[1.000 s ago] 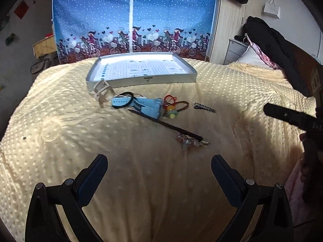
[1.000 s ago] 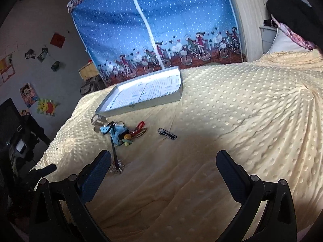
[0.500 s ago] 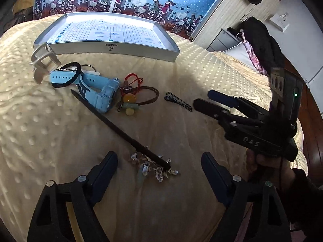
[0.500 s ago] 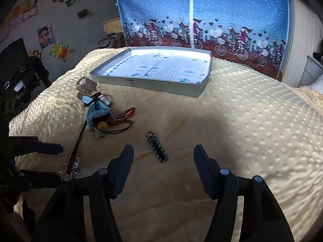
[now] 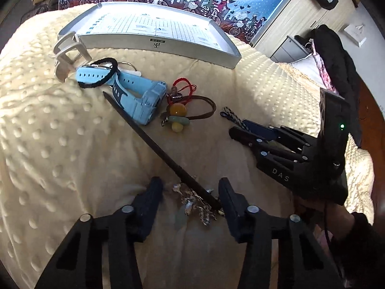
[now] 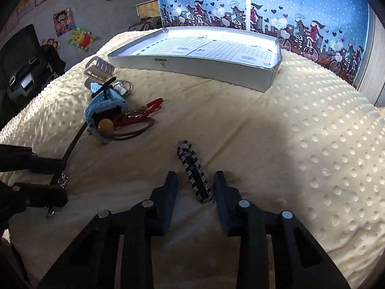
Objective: Organize jewelry
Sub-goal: 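Grasp the striped hair clip with the right tool while the left tool grasps the black hairpin, then carry the hair clip into the tray with the right tool while the left tool drops the hairpin there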
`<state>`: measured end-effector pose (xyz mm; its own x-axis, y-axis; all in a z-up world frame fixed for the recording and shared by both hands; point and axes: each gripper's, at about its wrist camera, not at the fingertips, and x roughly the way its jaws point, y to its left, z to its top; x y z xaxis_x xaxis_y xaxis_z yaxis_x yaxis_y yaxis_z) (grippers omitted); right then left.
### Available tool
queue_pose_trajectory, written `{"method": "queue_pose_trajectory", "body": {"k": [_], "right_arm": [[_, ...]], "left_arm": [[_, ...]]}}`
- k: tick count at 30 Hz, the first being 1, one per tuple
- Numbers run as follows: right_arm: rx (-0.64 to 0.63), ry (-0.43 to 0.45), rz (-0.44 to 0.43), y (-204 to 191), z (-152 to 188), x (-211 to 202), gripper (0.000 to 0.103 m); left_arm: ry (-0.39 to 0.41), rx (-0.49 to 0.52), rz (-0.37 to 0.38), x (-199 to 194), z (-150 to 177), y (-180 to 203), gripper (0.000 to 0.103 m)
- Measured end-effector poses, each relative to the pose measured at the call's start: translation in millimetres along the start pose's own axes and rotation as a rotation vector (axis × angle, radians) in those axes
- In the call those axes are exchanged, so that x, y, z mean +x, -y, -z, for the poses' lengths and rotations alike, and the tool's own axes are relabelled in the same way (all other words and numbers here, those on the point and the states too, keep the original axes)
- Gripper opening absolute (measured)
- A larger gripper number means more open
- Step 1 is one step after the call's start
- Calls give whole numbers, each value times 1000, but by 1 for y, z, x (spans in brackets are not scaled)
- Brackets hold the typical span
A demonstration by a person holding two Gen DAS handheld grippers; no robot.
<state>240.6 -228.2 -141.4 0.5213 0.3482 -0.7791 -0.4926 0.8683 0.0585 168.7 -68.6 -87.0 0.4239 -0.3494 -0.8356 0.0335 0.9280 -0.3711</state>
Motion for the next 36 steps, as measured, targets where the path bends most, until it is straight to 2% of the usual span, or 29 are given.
{"method": "queue_pose_trajectory", "body": {"k": [6, 9, 11, 15, 16, 17, 25, 29, 33, 36], "right_arm": [[64, -30, -44, 0, 2, -10, 12], [124, -44, -64, -2, 4, -15, 12], [170, -48, -113, -3, 8, -19, 12], [237, -52, -204, -7, 17, -31, 12], [246, -53, -215, -6, 18, -33, 12], [253, -52, -219, -7, 19, -36, 12], [281, -13, -229, 3, 25, -47, 12], [282, -5, -233, 4, 27, -49, 12], [257, 51, -239, 4, 25, -57, 12], [225, 78, -230, 1, 23, -63, 12]], "left_arm": [[-7, -58, 107, -6, 10, -15, 37], [39, -62, 180, -13, 22, -14, 37], [64, -44, 214, -16, 34, -11, 37], [89, 10, 206, -19, 41, -4, 36], [94, 13, 203, -19, 39, -3, 31], [104, 16, 193, -19, 39, -2, 27], [138, 77, 158, -34, 51, -3, 27], [185, 122, 134, -42, 55, 1, 24], [237, 192, 97, -50, 58, 9, 23], [247, 213, 91, -53, 59, 10, 23]]}}
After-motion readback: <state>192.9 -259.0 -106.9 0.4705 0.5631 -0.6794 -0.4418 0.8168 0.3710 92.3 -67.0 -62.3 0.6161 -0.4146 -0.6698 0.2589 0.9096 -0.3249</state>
